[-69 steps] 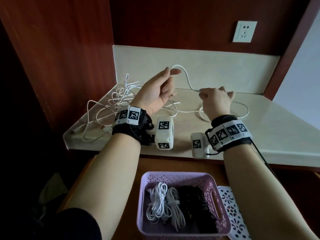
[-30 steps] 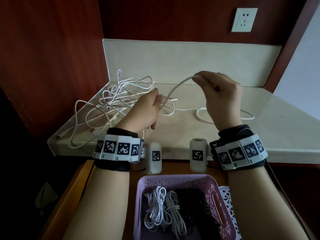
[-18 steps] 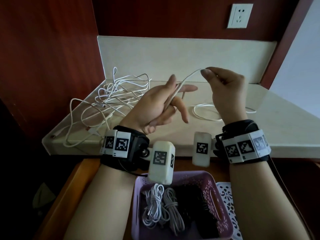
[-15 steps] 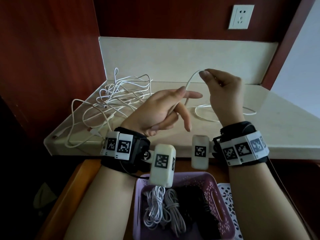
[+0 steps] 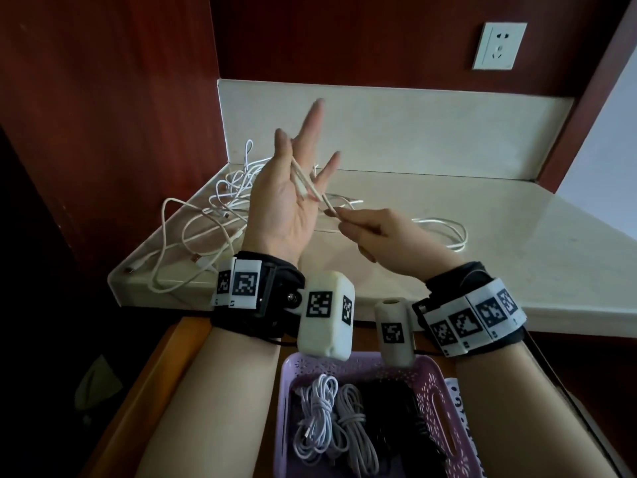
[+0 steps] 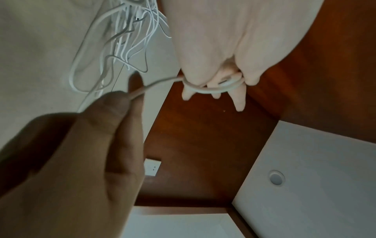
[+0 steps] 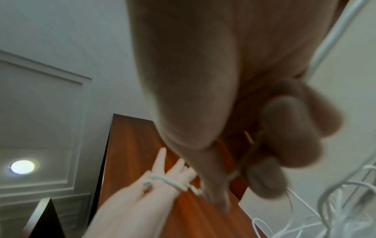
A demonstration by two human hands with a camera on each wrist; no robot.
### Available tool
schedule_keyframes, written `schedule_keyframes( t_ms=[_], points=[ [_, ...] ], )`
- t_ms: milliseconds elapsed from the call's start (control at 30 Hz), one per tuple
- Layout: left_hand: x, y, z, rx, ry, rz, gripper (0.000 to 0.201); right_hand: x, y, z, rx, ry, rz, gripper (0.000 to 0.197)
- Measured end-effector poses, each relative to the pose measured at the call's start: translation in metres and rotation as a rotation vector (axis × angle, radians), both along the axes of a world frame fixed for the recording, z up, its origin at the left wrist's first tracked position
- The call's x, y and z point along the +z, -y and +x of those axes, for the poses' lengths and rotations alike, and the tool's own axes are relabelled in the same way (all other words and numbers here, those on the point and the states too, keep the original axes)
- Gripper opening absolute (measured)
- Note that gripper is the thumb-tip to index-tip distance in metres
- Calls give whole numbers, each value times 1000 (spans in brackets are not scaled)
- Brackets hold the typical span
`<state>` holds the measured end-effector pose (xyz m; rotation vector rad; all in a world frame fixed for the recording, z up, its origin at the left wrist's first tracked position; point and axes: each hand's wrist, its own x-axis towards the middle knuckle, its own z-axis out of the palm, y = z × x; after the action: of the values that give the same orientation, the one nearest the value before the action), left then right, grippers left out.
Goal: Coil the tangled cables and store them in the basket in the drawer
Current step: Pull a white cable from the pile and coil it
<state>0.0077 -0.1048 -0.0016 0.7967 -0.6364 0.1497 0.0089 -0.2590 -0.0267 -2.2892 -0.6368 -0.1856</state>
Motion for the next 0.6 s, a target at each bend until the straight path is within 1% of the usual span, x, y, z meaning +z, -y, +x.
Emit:
schedule_keyframes(
  t_ms=[67, 133, 200, 267, 333, 400, 433, 467, 500, 567, 600],
  points=[
    [0, -2, 1, 86, -9, -3, 47, 4, 1, -5, 6, -41, -53, 27],
    [0, -9, 6, 184, -55, -7, 47, 9, 5, -11, 18, -115, -214, 25],
    [-3, -18, 14, 286, -80, -1, 49, 15, 9, -18, 66, -193, -376, 24],
    [-8, -26, 21, 428, -129, 36, 45, 18, 10, -20, 111, -202, -415, 24],
    [-14, -27, 23, 584, -186, 191, 36, 19, 9, -20, 136, -134, -299, 20],
    [-21, -25, 24, 676, -208, 400, 27, 21, 10, -17, 93, -13, -109, 13],
    [-22, -24, 24, 663, -197, 479, 24, 23, 11, -16, 34, 71, -33, 12],
    [-23, -21, 23, 623, -176, 538, 26, 25, 13, -15, -44, 162, 16, 13],
    [-24, -18, 24, 575, -160, 597, 31, 26, 15, -14, -124, 254, 56, 17],
    [-23, -11, 21, 510, -142, 752, 32, 28, 20, -12, -256, 406, 155, 26],
    [-23, -8, 19, 498, -128, 847, 22, 29, 22, -12, -296, 468, 200, 28]
  ],
)
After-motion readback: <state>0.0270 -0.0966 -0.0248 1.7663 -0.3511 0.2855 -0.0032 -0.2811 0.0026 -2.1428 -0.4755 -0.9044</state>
